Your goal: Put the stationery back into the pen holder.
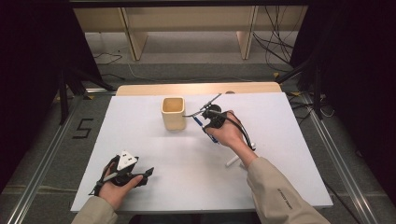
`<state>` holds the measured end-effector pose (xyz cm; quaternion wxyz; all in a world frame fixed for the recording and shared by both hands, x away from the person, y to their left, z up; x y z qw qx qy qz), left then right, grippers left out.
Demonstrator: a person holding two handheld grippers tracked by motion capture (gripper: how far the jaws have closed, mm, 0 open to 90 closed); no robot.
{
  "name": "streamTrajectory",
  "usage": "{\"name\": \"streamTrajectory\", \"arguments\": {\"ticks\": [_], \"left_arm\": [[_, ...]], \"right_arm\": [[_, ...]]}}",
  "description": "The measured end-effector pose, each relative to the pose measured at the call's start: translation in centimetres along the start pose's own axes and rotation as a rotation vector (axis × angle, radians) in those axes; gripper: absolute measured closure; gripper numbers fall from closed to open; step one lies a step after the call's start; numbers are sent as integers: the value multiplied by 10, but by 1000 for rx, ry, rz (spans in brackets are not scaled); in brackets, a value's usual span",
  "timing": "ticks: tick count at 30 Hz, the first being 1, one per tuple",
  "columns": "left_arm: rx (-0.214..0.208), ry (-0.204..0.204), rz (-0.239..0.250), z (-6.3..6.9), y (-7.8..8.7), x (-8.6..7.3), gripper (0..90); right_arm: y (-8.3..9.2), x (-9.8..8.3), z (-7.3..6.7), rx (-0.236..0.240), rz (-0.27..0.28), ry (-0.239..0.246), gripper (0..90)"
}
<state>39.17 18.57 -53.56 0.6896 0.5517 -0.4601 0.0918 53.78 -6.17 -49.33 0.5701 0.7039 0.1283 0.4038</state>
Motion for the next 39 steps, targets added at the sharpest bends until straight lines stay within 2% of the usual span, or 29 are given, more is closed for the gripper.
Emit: {"name": "streamTrajectory", "arguments": {"ticks": [6, 17, 28, 31, 34, 39], "left_arm": [[-1, 1, 0, 0, 0, 0, 267], [-2, 3, 2, 0, 0, 0, 269], [-8, 12, 21, 0, 1, 3, 281], [-16, 38, 61, 1, 4, 12, 286], [-14, 36, 108, 0, 9, 28, 305], [-46, 57, 163, 3, 9, 53, 318]], "right_arm": [[10, 12, 1, -3, 115, -41, 794], [17, 18, 3, -13, 221, -66, 794], [26, 17, -4, 0, 364, -32, 794], [27, 13, -7, 10, 393, -15, 794], [28, 8, -12, 22, 417, -7, 794], [28, -3, -20, 46, 442, 7, 794]]}}
Point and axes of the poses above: each handheld gripper's, and its own axes: y roughly backward along the jaws, x roughly out of its top, z roughly to its right, the point moved 8 cm from there along -y, roughly forward along the jaws, and after that the axes turned 5 degrees about -z, right-handed, at the moved point
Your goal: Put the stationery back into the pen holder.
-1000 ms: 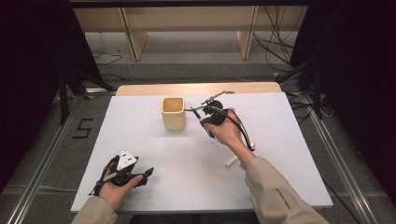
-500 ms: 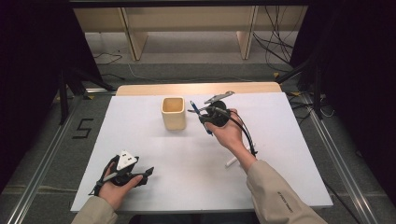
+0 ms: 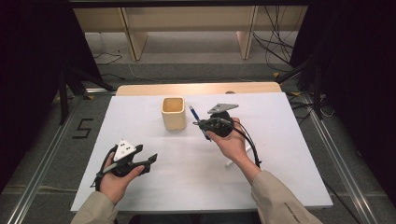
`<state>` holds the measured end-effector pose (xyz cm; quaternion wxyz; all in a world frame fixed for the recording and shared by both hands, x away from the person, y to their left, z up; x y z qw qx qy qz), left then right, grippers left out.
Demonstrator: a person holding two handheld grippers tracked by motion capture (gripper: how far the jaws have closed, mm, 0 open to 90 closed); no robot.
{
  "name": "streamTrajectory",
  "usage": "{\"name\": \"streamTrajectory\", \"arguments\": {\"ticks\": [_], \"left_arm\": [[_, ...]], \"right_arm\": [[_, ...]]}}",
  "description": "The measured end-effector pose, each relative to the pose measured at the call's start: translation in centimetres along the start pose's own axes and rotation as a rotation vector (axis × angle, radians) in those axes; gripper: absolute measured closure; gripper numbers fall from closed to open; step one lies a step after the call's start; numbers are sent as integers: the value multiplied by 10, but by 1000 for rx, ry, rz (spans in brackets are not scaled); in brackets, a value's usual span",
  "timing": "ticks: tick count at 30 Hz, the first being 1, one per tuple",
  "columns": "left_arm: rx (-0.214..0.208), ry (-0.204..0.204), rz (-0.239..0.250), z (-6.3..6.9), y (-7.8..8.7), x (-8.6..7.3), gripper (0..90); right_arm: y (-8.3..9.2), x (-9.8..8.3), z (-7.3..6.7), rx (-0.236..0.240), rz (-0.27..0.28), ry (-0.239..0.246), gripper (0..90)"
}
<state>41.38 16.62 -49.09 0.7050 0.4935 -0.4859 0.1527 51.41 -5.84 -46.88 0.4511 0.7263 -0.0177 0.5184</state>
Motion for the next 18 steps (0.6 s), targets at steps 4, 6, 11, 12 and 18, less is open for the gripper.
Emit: {"name": "streamTrajectory", "arguments": {"ticks": [4, 6, 11, 12, 18], "left_arm": [[-31, 16, 31, 6, -11, 19, 331], [-48, 32, 46, 9, -16, 29, 336], [-96, 56, 78, 23, -31, 48, 347], [-107, 59, 81, 26, -34, 51, 350], [-141, 61, 81, 38, -50, 69, 388]], "right_arm": [[3, -7, -7, 16, 8, 4, 795], [4, -10, -11, 22, 14, 10, 794], [7, -18, -22, 48, 24, 14, 794], [7, -20, -24, 52, 24, 14, 794], [5, -28, -34, 69, 23, 20, 794]]}}
Point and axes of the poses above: each handheld gripper's, and its own axes: y roughly backward along the jaws, x roughly out of its top, z roughly to its right, the point moved 8 cm from there along -y, roughly forward along the jaws, and after that the axes turned 5 degrees about -z, right-handed, at the moved point
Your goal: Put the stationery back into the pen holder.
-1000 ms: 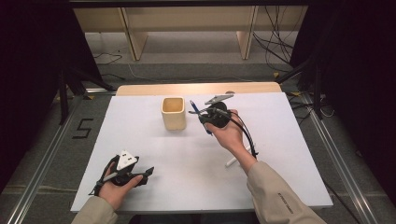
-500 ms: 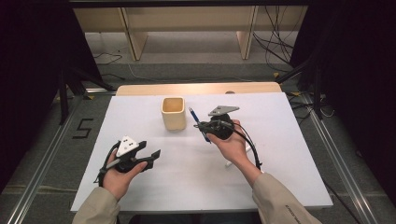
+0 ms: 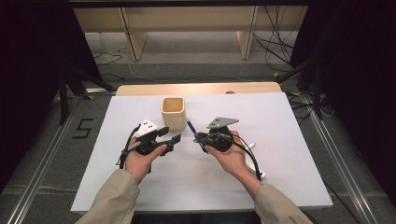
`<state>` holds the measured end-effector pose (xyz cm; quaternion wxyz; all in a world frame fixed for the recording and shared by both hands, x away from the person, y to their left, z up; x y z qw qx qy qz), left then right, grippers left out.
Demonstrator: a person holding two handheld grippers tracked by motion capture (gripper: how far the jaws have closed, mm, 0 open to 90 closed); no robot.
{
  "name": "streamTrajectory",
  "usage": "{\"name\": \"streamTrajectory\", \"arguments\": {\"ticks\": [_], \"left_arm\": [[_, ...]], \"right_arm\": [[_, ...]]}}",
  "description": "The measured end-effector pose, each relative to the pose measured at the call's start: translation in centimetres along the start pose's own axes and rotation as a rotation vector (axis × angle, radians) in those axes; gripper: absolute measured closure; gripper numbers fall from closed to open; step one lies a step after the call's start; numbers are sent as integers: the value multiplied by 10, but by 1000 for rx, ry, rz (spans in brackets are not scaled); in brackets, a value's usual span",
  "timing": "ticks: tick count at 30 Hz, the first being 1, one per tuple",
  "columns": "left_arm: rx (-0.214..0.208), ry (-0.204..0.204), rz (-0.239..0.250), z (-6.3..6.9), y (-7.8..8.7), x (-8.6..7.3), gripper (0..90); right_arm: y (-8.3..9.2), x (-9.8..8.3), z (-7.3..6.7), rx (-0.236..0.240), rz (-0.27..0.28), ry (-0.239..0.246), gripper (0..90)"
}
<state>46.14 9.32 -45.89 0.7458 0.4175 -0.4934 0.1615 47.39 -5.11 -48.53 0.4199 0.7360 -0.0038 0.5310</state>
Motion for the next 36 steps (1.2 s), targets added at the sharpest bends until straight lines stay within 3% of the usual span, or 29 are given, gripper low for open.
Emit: {"name": "streamTrajectory", "arguments": {"ticks": [10, 22, 27, 31, 36], "left_arm": [[-73, 75, 0, 11, -25, 13, 457], [-121, 134, 1, 14, -34, 14, 575], [-138, 147, 25, 16, -34, 16, 667], [-162, 195, 67, 18, -33, 19, 744], [-186, 203, 94, 23, -31, 22, 789]], "right_arm": [[-5, -3, -10, 17, -6, 17, 794], [-4, -1, -11, 11, 9, 26, 794], [-2, 0, -12, 10, 16, 24, 794], [-1, 2, -11, 7, 26, 30, 796], [1, 4, -11, -1, 39, 36, 796]]}}
Point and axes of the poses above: each handheld gripper's, and its own axes: y roughly backward along the jaws, x roughly out of its top, z roughly to its right, the point moved 8 cm from there along -y, roughly forward along the jaws, and after that the axes turned 5 degrees about -z, right-handed, at the moved point
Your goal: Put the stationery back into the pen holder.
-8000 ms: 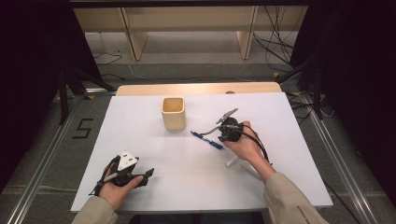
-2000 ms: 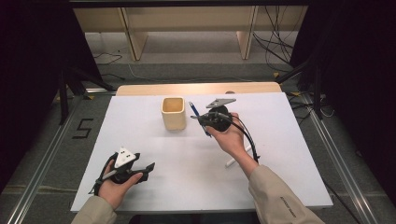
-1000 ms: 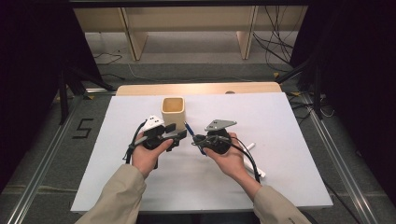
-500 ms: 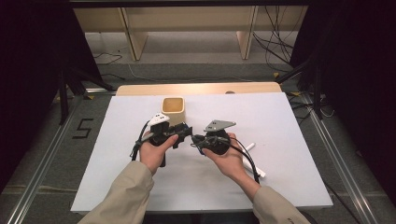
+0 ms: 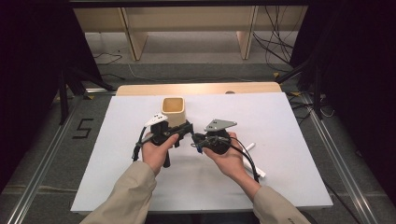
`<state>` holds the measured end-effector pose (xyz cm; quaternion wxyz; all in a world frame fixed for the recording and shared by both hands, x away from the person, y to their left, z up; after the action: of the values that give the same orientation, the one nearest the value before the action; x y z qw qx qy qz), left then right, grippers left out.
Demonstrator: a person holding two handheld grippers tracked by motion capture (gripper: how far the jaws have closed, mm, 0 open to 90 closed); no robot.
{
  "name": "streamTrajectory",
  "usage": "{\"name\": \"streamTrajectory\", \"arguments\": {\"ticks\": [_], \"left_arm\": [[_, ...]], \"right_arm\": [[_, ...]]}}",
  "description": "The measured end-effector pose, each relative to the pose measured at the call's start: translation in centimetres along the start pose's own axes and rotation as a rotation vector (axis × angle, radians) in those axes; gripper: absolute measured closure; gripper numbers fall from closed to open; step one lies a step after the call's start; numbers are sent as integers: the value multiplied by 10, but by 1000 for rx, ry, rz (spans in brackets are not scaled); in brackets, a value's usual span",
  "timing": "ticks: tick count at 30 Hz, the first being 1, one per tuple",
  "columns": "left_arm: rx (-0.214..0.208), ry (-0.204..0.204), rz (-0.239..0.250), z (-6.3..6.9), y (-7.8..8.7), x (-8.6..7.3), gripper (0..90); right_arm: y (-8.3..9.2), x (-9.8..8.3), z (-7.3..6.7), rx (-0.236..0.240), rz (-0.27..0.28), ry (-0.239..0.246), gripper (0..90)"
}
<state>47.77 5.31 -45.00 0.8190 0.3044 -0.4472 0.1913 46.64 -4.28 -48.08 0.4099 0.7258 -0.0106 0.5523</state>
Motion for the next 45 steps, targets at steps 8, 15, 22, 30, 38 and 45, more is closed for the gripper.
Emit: {"name": "streamTrajectory", "arguments": {"ticks": [8, 15, 22, 30, 38, 45], "left_arm": [[15, -52, 35, 3, 3, 4, 799], [62, -100, 81, -6, 11, 13, 800], [102, -145, 112, -13, 20, 25, 799], [120, -181, 150, -14, 28, 47, 799], [135, -215, 179, -14, 37, 71, 799], [158, -236, 199, -19, 42, 89, 799]], "right_arm": [[2, 3, 1, -14, 17, 19, 701], [4, 1, 7, -57, 10, 8, 522], [2, -7, 15, -75, -44, -20, 415], [2, -16, 19, -80, -86, -33, 385], [2, -24, 25, -92, -107, -43, 368], [2, -28, 26, -95, -121, -56, 358]]}}
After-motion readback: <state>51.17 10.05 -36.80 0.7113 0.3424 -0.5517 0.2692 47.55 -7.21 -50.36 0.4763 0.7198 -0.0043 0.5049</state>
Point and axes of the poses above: each handheld gripper's, and its own axes: y roughly backward along the jaws, x roughly out of its top, z roughly to its right, the point moved 8 cm from there along -y, roughly forward along the jaws, and after that the axes turned 5 degrees about -z, right-handed, at the moved point
